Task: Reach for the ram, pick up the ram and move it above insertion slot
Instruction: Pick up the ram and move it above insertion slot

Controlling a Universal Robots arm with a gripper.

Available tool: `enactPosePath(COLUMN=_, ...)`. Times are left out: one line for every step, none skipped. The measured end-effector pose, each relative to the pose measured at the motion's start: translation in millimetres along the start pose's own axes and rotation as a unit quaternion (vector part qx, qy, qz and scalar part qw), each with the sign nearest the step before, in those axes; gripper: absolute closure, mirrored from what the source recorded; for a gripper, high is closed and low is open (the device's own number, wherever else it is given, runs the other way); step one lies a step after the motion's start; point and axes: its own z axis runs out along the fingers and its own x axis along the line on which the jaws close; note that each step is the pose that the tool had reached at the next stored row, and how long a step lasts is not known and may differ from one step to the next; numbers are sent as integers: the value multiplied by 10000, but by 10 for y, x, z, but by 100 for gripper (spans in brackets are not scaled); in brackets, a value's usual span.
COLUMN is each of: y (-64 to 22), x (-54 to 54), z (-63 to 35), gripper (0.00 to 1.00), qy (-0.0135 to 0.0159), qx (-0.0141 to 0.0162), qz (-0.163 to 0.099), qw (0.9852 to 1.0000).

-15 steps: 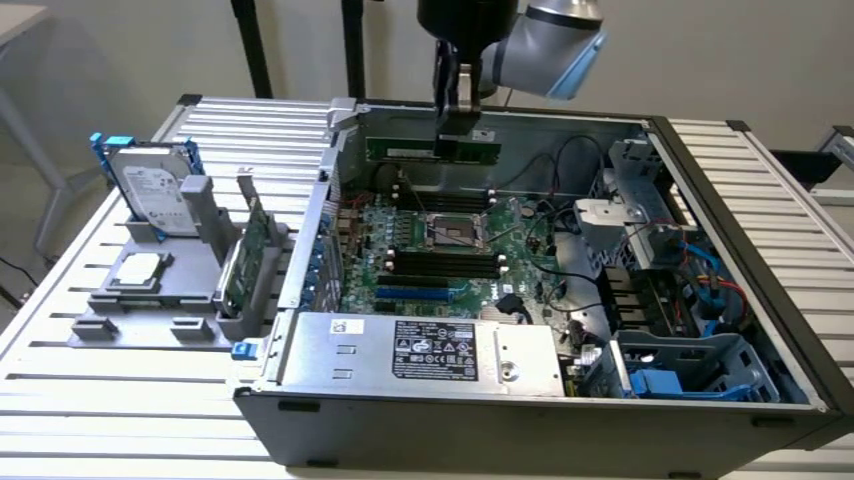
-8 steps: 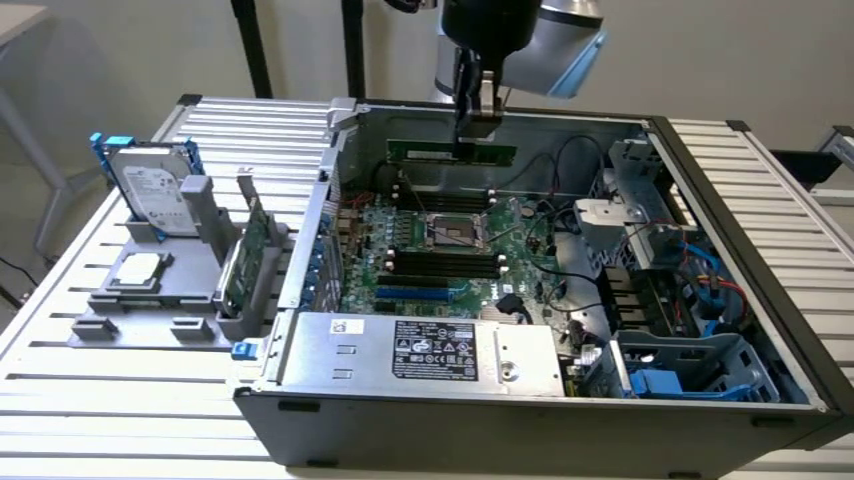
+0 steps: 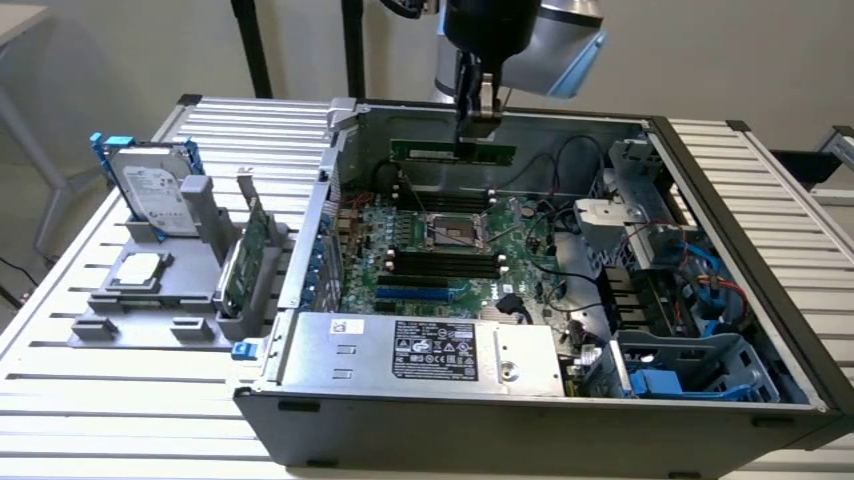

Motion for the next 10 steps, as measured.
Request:
enactPosePath(y=-1, x=-13, z=5, gripper=86, qy=0, qx=1, qz=13, qw=10000)
enactPosePath(y=-1, x=-21, z=5, gripper=86, qy=0, qx=2, qz=26, qw=10000)
enactPosePath(y=-1, x=-21, z=5, gripper=86, qy=1, qx=2, qz=27, qw=10000)
enactPosePath(y=-1, x=-21, z=5, gripper=86, qy=0, qx=3, qz=27, qw=10000)
enactPosePath(y=-1, x=-21, z=5, gripper=86, qy=0, qx=3, qz=27, qw=10000)
enactPosePath(y=-2, x=-21, z=6, gripper=86, qy=-1, qx=5, qz=27, qw=10000)
enactPosePath(y=-1, x=-22, z=6, gripper=86, qy=-1, qx=6, qz=27, qw=10000)
enactPosePath(y=-1, x=-22, z=6, gripper=86, qy=-1, qx=7, qz=27, qw=10000)
enactPosePath(y=-1, x=-22, z=6, gripper=86, qy=-1, qx=8, qz=27, qw=10000)
enactPosePath(y=-1, x=-22, z=6, gripper=86, qy=-1, qx=10, qz=27, qw=10000)
